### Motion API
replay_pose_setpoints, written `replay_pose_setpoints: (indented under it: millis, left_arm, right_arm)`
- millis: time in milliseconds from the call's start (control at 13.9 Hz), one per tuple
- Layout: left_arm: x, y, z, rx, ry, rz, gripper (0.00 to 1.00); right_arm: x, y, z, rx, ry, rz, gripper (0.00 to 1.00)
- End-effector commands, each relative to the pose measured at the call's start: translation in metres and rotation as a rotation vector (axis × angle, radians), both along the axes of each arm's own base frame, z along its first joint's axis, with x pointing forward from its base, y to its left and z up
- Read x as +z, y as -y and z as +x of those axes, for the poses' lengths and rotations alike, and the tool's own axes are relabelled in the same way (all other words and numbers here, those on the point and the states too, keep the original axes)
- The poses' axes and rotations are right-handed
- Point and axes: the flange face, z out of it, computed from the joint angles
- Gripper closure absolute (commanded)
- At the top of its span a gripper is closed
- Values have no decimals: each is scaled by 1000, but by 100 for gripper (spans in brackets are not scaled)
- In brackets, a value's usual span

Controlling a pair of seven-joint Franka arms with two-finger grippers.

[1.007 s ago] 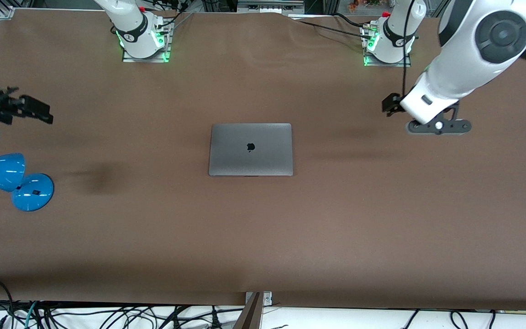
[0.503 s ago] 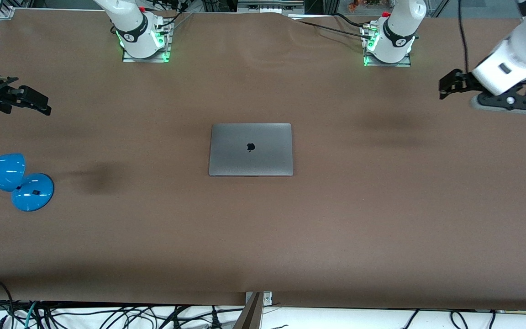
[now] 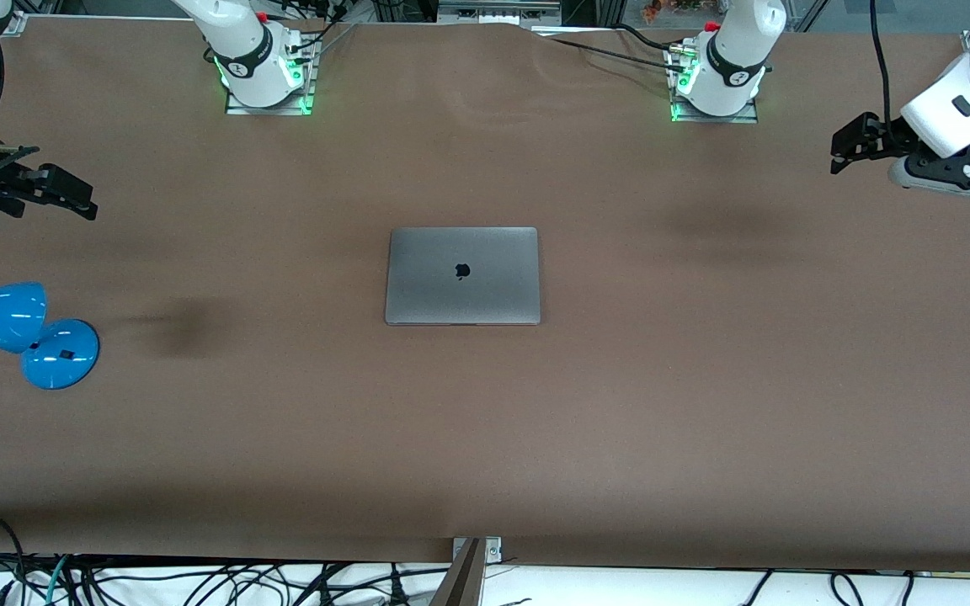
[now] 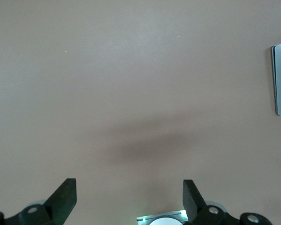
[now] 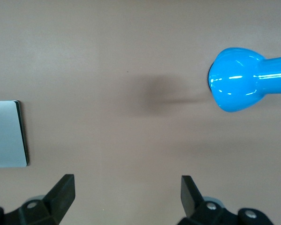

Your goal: Close laptop with both arms from behind

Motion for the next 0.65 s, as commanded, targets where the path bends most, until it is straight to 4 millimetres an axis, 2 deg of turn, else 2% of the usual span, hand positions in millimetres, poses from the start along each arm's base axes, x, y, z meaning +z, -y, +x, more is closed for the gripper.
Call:
replay_pose_setpoints:
  millis: [0, 216, 359, 575]
  left_arm:
    - [10, 7, -6, -4, 9, -26, 0]
    - [10, 20, -4, -28, 12, -13, 0]
    - [18, 27, -2, -42, 28, -11, 0]
    - [25, 29, 8, -46, 43, -10, 0]
  right_arm:
    - [-1, -1, -3, -4, 8, 9, 0]
    - [1, -3, -5, -3, 2, 9, 0]
    - [1, -3, -4, -5, 2, 11, 0]
    - [1, -4, -5, -3, 1, 11, 0]
